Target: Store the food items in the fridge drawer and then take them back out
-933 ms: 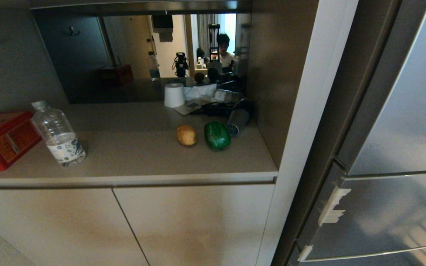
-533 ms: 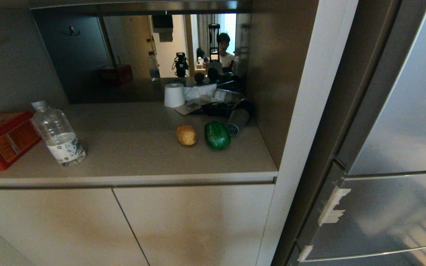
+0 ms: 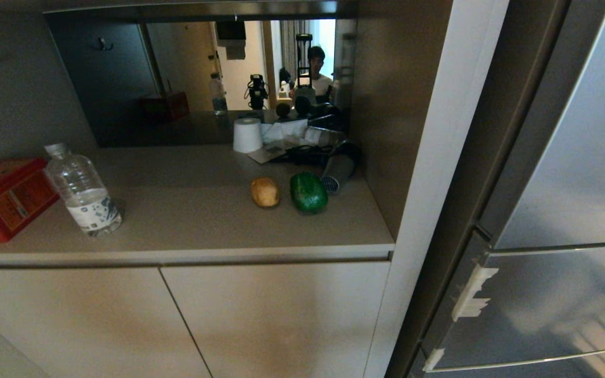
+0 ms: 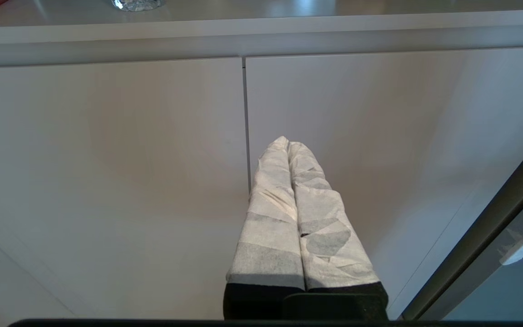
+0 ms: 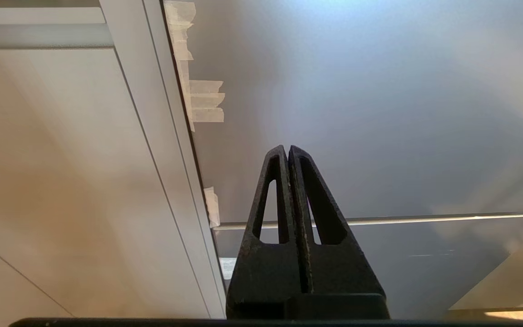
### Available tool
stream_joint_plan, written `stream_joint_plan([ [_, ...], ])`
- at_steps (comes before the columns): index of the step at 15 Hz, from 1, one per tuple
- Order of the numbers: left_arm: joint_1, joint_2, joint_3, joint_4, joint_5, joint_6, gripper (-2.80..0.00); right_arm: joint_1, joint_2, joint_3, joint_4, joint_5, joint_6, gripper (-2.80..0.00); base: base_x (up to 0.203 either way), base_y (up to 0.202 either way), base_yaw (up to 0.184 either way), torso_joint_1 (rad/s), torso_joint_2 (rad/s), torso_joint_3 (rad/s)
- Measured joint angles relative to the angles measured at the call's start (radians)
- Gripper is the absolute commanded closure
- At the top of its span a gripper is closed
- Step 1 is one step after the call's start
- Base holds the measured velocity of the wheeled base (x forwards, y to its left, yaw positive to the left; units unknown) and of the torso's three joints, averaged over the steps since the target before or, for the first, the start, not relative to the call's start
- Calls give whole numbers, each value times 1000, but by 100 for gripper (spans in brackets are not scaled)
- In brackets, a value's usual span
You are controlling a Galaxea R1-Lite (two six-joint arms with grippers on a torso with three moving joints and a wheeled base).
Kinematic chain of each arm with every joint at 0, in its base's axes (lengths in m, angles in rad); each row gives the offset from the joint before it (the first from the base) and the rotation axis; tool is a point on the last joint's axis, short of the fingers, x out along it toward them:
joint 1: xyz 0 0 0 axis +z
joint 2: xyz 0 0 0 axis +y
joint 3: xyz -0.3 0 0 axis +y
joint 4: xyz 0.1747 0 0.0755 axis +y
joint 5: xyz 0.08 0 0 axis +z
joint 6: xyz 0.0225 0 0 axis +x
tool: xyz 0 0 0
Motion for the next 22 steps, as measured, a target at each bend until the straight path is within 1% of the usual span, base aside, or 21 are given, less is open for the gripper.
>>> stream_joint_plan([
  [4, -1, 0, 0, -1, 0, 0, 0, 0, 0, 0, 0, 0, 0, 0, 1, 1, -17, -1, 2, 0],
  [15, 0, 0, 0, 0, 0, 0, 0, -1, 0, 0, 0, 0, 0, 0, 1, 7, -166, 4, 3, 2],
  [22, 0, 0, 0, 0, 0, 0, 0, 0, 0, 0, 0, 0, 1, 0, 0, 1, -11, -17, 40, 23],
])
